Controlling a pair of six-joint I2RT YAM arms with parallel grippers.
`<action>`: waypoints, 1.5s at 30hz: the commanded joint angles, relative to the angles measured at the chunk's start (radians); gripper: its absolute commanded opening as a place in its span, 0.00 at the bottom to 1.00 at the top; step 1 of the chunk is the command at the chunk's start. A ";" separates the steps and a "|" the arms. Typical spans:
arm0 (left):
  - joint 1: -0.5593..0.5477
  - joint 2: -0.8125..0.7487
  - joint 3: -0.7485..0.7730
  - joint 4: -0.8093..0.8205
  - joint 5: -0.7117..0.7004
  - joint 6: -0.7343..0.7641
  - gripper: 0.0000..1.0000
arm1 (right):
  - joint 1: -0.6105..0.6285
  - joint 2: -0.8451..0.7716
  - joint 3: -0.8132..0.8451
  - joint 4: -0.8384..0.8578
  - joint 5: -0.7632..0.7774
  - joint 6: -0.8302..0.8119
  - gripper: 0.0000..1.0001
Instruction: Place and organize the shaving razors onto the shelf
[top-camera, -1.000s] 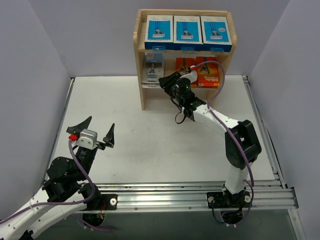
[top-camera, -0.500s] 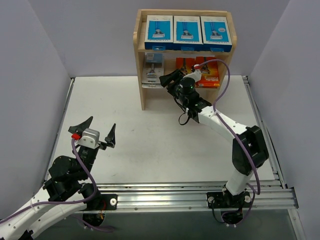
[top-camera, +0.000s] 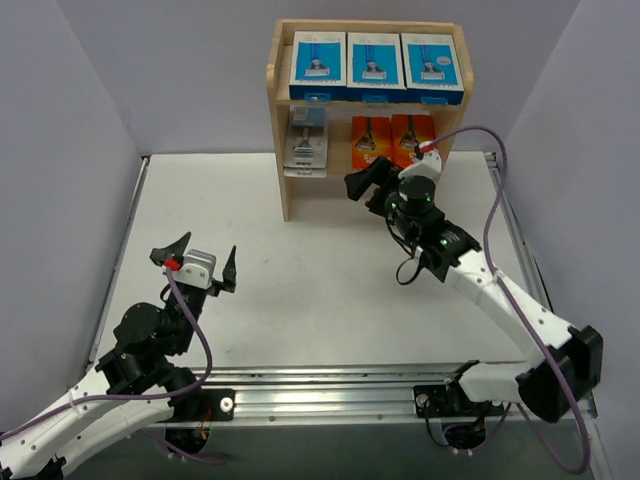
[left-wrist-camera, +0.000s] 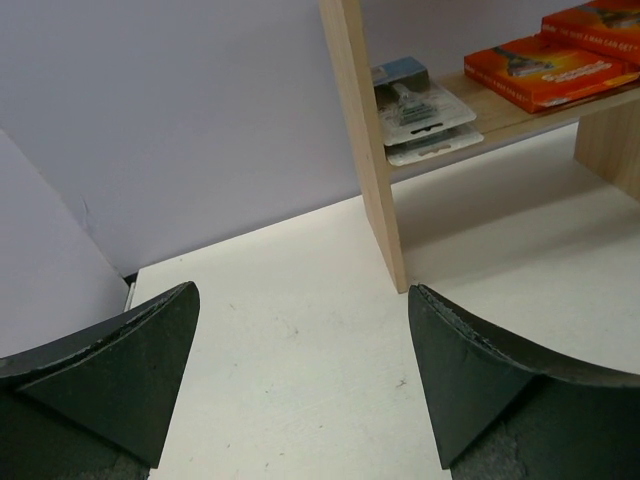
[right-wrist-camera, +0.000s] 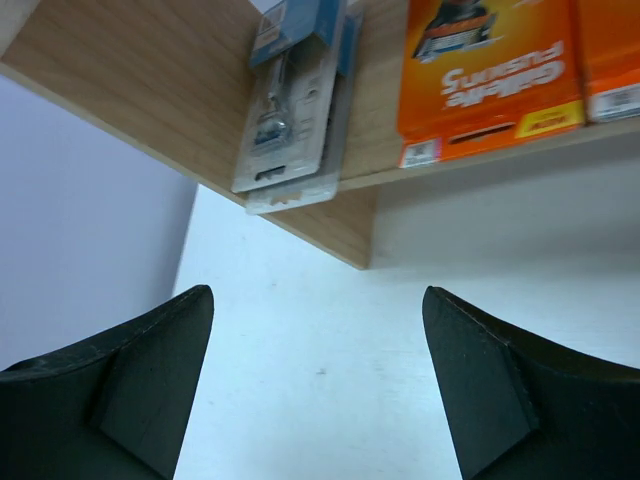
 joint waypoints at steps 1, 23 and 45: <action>-0.007 0.062 0.026 -0.009 -0.070 0.007 0.95 | 0.002 -0.149 -0.042 -0.167 0.084 -0.171 0.81; -0.014 0.068 0.046 -0.239 -0.047 -0.280 0.94 | -0.014 -0.770 -0.316 -0.419 0.294 -0.407 0.92; -0.011 0.130 0.092 -0.292 -0.075 -0.240 0.94 | 0.014 -0.553 -0.228 -0.544 0.374 -0.289 0.97</action>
